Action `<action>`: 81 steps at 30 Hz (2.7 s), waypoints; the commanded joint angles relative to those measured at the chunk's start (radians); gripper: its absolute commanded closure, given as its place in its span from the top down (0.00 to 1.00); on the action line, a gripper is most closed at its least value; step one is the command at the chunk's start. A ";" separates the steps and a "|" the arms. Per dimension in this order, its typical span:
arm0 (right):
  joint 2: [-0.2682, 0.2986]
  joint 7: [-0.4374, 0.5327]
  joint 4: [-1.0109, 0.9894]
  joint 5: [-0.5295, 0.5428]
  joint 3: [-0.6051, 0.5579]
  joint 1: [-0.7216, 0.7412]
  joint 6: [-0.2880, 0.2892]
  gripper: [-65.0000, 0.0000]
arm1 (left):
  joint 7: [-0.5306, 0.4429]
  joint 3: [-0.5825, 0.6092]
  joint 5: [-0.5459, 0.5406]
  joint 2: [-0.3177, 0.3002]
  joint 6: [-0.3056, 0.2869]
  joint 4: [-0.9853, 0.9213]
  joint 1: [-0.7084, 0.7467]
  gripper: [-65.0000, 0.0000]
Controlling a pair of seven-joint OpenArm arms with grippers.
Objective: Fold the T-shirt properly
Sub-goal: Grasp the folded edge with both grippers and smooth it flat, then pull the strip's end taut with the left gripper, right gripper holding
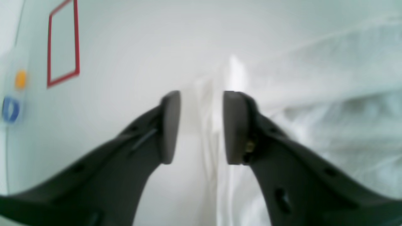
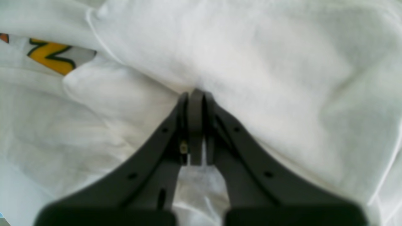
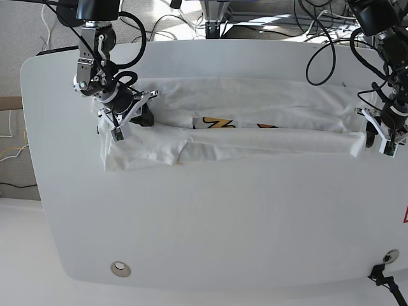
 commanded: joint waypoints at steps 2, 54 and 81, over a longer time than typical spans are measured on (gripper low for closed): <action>0.008 -0.053 -0.004 -0.054 -0.001 0.000 -0.021 0.00 | -0.017 -0.020 0.003 -0.020 0.011 -0.019 -0.031 0.46; 0.008 -0.051 -0.004 -0.044 0.005 0.001 -0.021 0.00 | -0.020 0.119 0.004 -0.019 0.011 -0.301 -0.197 0.00; 0.008 -0.051 -0.004 -0.049 0.005 0.000 -0.021 0.00 | -0.025 0.070 0.010 -0.053 0.011 0.031 0.121 0.00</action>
